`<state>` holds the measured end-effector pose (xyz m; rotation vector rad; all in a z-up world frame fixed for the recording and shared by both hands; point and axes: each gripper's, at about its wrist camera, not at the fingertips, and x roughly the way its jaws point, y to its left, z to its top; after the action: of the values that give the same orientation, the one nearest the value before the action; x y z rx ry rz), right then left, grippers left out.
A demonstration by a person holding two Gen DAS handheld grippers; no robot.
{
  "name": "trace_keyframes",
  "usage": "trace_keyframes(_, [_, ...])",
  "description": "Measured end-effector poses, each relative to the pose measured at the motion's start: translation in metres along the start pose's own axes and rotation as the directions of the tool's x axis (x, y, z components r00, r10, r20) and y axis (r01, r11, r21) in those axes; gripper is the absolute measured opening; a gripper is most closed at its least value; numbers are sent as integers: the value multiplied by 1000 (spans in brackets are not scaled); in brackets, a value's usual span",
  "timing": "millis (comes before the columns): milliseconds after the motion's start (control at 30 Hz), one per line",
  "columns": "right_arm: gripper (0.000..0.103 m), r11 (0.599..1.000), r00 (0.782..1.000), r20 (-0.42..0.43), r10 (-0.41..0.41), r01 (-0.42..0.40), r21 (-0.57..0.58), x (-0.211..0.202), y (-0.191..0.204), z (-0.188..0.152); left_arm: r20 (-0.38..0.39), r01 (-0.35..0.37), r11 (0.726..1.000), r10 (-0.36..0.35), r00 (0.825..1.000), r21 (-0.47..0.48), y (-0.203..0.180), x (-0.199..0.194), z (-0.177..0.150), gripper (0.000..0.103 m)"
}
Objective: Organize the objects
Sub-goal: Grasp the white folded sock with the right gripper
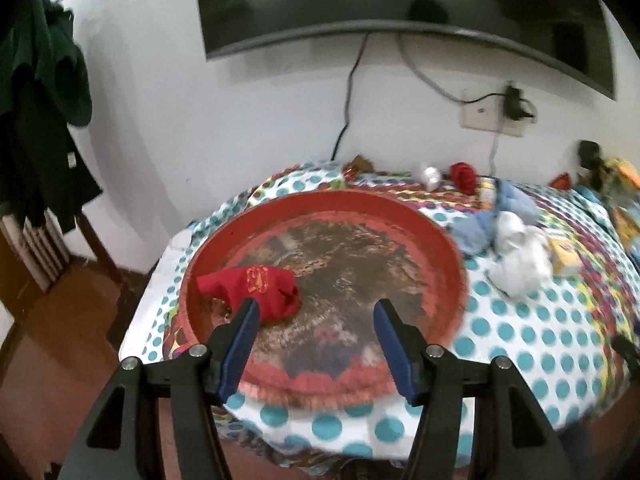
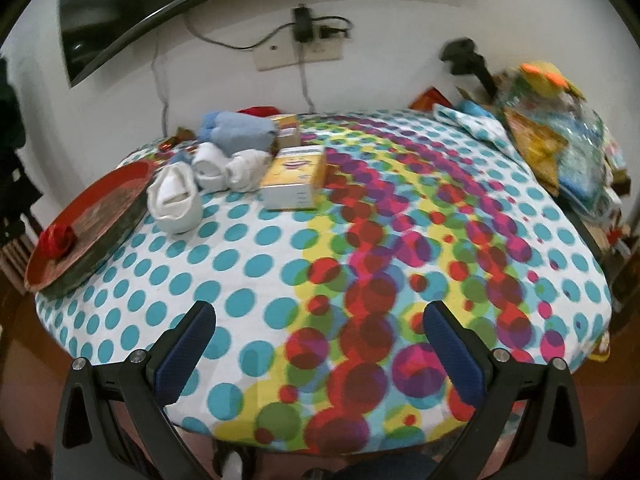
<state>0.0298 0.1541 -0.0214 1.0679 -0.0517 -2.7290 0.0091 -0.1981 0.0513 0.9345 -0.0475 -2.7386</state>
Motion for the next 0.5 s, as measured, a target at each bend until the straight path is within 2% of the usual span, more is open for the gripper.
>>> trace_keyframes(100, [103,999,1000,11,24,-23,-47,2,16,3,32,38,999,-38,999,12,-8,-21,-18,65])
trace_keyframes(200, [103,998,1000,11,25,-24,-63,10,33,11,23,89,996,-89,996,2,-17,-27,-36,66])
trace_keyframes(300, [103,992,996,-31,87,-89,-88,30,58,28,0,132,991,-132,991,-21,-23,-21,-55,66])
trace_keyframes(467, [101,983,995,-66,81,-91,-160,61,104,52,-38,152,984,-156,987,-98,-12,-6,-86,66])
trace_keyframes(500, [98,981,994,-73,80,-92,-170,67,111,56,-37,156,981,-161,986,-115,-8,-5,-91,66])
